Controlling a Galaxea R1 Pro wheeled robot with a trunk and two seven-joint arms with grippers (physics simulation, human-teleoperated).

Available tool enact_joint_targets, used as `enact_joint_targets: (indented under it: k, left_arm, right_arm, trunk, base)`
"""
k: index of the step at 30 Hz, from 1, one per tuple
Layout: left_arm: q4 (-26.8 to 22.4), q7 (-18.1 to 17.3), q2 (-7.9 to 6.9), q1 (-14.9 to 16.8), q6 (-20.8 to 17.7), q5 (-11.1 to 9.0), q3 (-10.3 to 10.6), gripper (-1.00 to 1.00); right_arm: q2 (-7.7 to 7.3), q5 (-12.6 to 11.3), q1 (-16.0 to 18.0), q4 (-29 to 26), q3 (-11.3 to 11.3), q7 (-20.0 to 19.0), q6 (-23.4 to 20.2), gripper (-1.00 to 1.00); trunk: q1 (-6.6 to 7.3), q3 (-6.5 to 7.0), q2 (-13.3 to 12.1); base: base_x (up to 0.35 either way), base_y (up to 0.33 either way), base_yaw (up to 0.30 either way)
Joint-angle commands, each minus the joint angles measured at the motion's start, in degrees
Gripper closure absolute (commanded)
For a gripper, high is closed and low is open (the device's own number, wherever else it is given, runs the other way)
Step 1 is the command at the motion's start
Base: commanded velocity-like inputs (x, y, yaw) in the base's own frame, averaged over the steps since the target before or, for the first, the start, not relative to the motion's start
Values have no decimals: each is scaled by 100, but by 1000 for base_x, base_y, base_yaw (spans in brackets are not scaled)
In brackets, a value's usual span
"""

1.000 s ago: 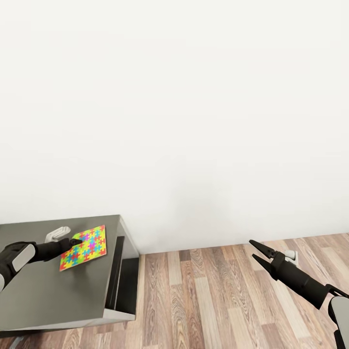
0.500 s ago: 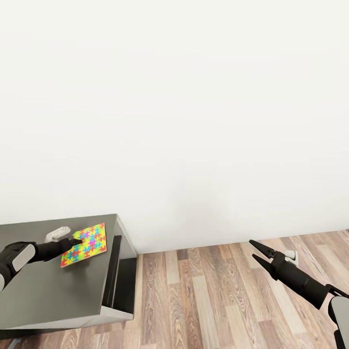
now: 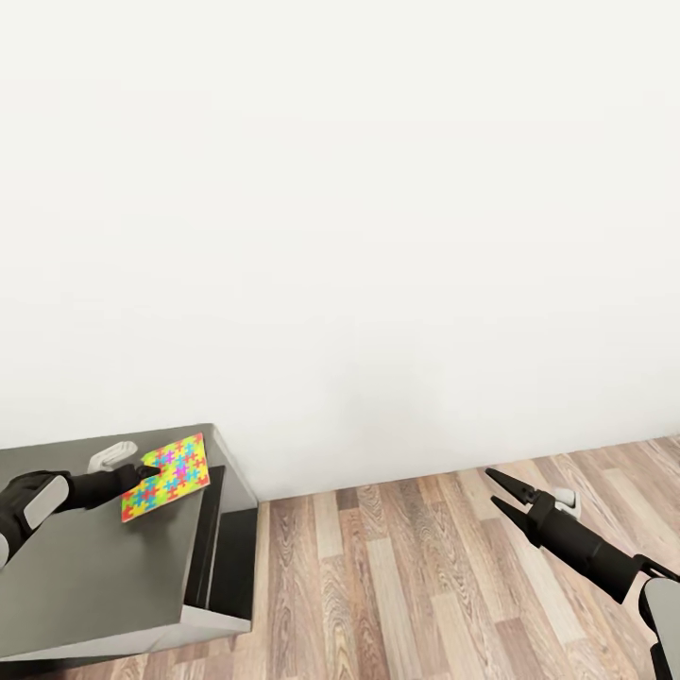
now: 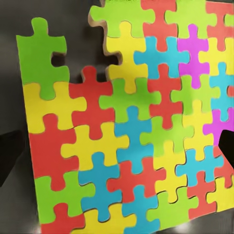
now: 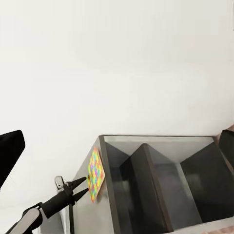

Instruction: Put all the toys in the child's room - the three board games (two on the bed and one on the table), the two jigsaw puzzles on the table, and the tennis ball on the table - inside the toy box on the table in the child's room.

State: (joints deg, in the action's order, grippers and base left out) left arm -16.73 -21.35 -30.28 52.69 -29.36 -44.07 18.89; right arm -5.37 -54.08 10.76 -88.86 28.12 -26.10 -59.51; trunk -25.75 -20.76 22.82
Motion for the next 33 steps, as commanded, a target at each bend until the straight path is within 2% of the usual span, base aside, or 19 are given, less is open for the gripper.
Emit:
enact_joint_targets:
  k: [1,33]
  left_arm:
    - [-4,-9,-5,4,-23,-23,19,-100]
    - [-6,-9,-5,4,-22,-23,19,-100]
  right_arm:
    - [3,51,7,0,9,-53,-25,-100]
    - [9,58,6,-2,6,-50,-25,-100]
  trunk:
    - [-3,-7,10]
    - [-3,19,10]
  base:
    - [0,0,-63]
    - [0,0,-25]
